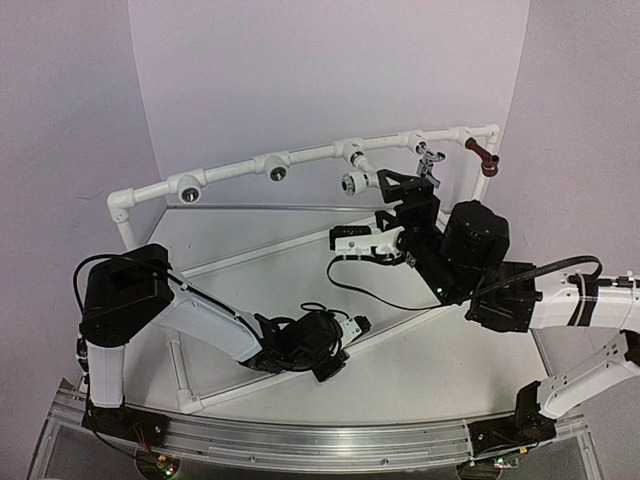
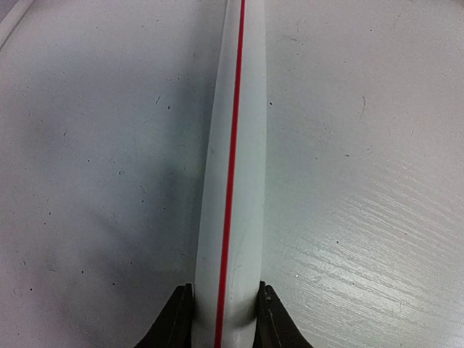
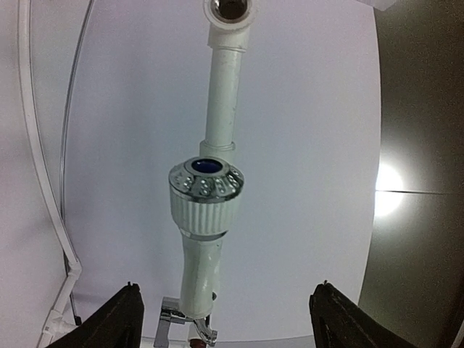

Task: Install the water faucets
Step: Screw the water faucet onto the adaptor.

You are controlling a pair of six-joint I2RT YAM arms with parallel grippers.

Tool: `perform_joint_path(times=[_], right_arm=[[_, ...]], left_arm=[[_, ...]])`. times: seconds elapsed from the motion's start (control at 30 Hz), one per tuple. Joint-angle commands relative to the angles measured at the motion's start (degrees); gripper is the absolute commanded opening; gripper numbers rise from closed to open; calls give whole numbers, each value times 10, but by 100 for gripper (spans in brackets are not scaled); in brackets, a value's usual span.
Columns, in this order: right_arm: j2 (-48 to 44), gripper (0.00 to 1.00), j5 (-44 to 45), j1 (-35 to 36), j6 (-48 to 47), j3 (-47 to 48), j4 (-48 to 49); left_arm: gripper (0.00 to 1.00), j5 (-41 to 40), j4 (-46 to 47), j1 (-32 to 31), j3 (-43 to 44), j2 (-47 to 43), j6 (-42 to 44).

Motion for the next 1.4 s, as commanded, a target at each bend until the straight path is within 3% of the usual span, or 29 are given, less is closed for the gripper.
perform_joint_path(times=[0.0, 0.37, 0.77, 1.17, 1.37], right_arm=[[17, 81, 10, 3, -6, 19, 25], [65, 82, 3, -19, -11, 22, 88], [84, 82, -16, -47, 33, 50, 93], [107, 68, -18, -63, 61, 75, 94], [120, 66, -17, -72, 63, 80, 110]], left_arm=[[0, 30, -164, -5, -51, 92, -88], [0, 28, -163, -5, -53, 90, -90], [0, 27, -162, -4, -53, 90, -92], [0, 27, -162, -5, -54, 90, -92], [0, 27, -162, -5, -53, 90, -92]])
